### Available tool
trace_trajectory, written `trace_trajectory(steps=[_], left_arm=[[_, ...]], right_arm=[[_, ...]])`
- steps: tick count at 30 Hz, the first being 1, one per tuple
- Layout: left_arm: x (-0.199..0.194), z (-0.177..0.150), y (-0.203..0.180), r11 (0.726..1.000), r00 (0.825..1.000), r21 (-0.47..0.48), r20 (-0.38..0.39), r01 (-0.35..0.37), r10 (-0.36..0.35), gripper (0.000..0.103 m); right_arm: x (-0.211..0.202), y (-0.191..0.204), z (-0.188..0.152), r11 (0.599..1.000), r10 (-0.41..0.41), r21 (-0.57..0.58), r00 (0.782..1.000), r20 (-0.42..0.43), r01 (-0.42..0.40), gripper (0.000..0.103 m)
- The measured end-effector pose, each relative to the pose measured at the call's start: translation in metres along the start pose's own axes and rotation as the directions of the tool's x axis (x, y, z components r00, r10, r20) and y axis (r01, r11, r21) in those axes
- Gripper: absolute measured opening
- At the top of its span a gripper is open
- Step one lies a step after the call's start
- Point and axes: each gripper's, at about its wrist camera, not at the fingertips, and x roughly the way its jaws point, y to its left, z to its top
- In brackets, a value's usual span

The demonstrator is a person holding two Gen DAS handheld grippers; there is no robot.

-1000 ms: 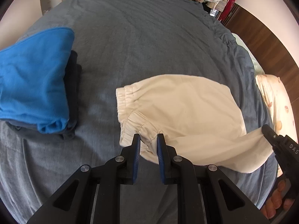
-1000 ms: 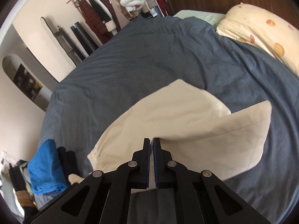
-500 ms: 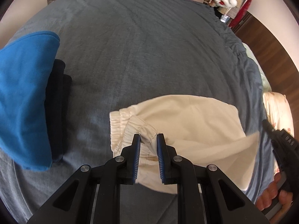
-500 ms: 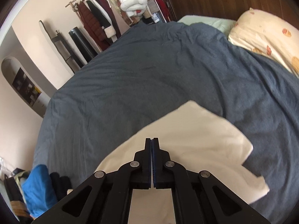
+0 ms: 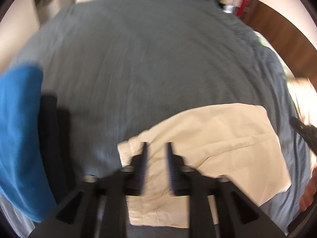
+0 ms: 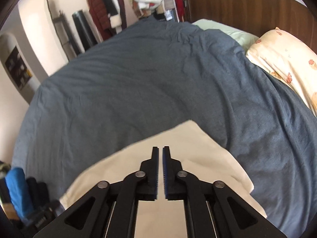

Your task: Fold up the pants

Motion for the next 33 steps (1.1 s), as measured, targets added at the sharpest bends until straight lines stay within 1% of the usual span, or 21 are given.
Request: trace_trajectory(steps=[1, 3, 6, 7, 9, 10, 11, 14, 15, 16, 18, 19, 20, 21, 23, 24, 25, 27, 28, 29, 33], left_arm=[[-0.003, 0.001, -0.004, 0.999, 1.000, 0.040, 0.014, 0.017, -0.018, 0.049], [-0.008, 0.003, -0.017, 0.986, 0.995, 0.143, 0.028, 0.092, -0.097, 0.050], [-0.005, 0.006, -0.041, 0.944, 0.987, 0.293, 0.016, 0.150, -0.162, 0.050], [-0.001, 0.007, -0.053, 0.921, 0.983, 0.348, 0.001, 0.174, -0.186, 0.050], [0.008, 0.009, -0.075, 0.877, 0.973, 0.426, -0.026, 0.220, -0.231, 0.050], [0.013, 0.011, -0.087, 0.855, 0.964, 0.454, -0.047, 0.253, -0.260, 0.050], [0.016, 0.014, -0.096, 0.839, 0.958, 0.470, -0.065, 0.276, -0.279, 0.049], [0.028, 0.022, -0.132, 0.781, 0.929, 0.514, -0.109, 0.356, -0.353, 0.049], [0.031, 0.024, -0.142, 0.761, 0.917, 0.523, -0.123, 0.385, -0.380, 0.049], [0.035, 0.028, -0.153, 0.739, 0.900, 0.527, -0.140, 0.421, -0.413, 0.049], [0.044, 0.039, -0.173, 0.709, 0.881, 0.534, -0.173, 0.460, -0.441, 0.049], [0.048, 0.043, -0.185, 0.686, 0.867, 0.544, -0.191, 0.483, -0.459, 0.049], [0.051, 0.045, -0.191, 0.674, 0.862, 0.552, -0.200, 0.491, -0.465, 0.049], [0.055, 0.047, -0.201, 0.654, 0.853, 0.562, -0.218, 0.506, -0.473, 0.049], [0.064, 0.051, -0.217, 0.622, 0.826, 0.553, -0.270, 0.554, -0.496, 0.049], [0.072, 0.053, -0.225, 0.613, 0.812, 0.538, -0.303, 0.578, -0.499, 0.049], [0.078, 0.054, -0.232, 0.608, 0.805, 0.531, -0.326, 0.590, -0.496, 0.049], [0.090, 0.055, -0.242, 0.609, 0.800, 0.519, -0.363, 0.600, -0.478, 0.049], [0.096, 0.056, -0.242, 0.611, 0.793, 0.506, -0.382, 0.609, -0.475, 0.049], [0.103, 0.055, -0.244, 0.617, 0.783, 0.483, -0.406, 0.621, -0.471, 0.049], [0.125, 0.048, -0.247, 0.658, 0.776, 0.430, -0.471, 0.618, -0.420, 0.048]], right_arm=[[0.000, -0.002, -0.002, 1.000, 0.006, -0.007, 1.000, -0.008, -0.007, 0.016], [-0.004, -0.009, -0.007, 1.000, 0.009, -0.024, 1.000, -0.014, -0.009, 0.032], [-0.007, -0.022, -0.013, 0.998, -0.017, -0.053, 1.000, -0.010, 0.017, 0.034], [-0.007, -0.028, -0.014, 0.998, -0.029, -0.062, 0.999, -0.016, 0.028, 0.034], [-0.005, -0.041, -0.016, 0.997, -0.045, -0.069, 0.999, -0.030, 0.042, 0.034], [-0.004, -0.050, -0.016, 0.996, -0.058, -0.063, 0.998, -0.038, 0.056, 0.034], [-0.003, -0.058, -0.016, 0.997, -0.056, -0.053, 0.998, -0.042, 0.054, 0.034], [0.000, -0.082, -0.015, 0.998, -0.069, -0.019, 0.996, -0.058, 0.068, 0.034], [0.001, -0.090, -0.015, 0.998, -0.065, 0.000, 0.996, -0.061, 0.065, 0.034], [0.001, -0.100, -0.016, 0.998, -0.061, 0.027, 0.996, -0.065, 0.063, 0.034], [0.001, -0.115, -0.018, 0.996, -0.047, 0.074, 0.996, -0.070, 0.052, 0.034], [0.002, -0.122, -0.020, 0.995, -0.038, 0.094, 0.996, -0.075, 0.045, 0.034], [0.002, -0.128, -0.022, 0.993, -0.033, 0.108, 0.996, -0.079, 0.042, 0.034], [0.002, -0.134, -0.026, 0.992, -0.025, 0.124, 0.996, -0.084, 0.035, 0.034], [0.004, -0.142, -0.030, 0.988, -0.006, 0.150, 0.996, -0.088, 0.020, 0.034], [0.005, -0.146, -0.032, 0.987, 0.006, 0.161, 0.996, -0.091, 0.009, 0.034], [0.006, -0.148, -0.034, 0.986, 0.012, 0.168, 0.996, -0.092, 0.003, 0.034], [0.010, -0.151, -0.036, 0.983, 0.025, 0.184, 0.995, -0.092, -0.008, 0.034], [0.012, -0.153, -0.036, 0.982, 0.033, 0.189, 0.995, -0.091, -0.015, 0.034], [0.015, -0.155, -0.037, 0.980, 0.043, 0.196, 0.995, -0.090, -0.025, 0.034], [0.029, -0.159, -0.038, 0.976, 0.077, 0.213, 0.991, -0.112, -0.052, 0.034]])
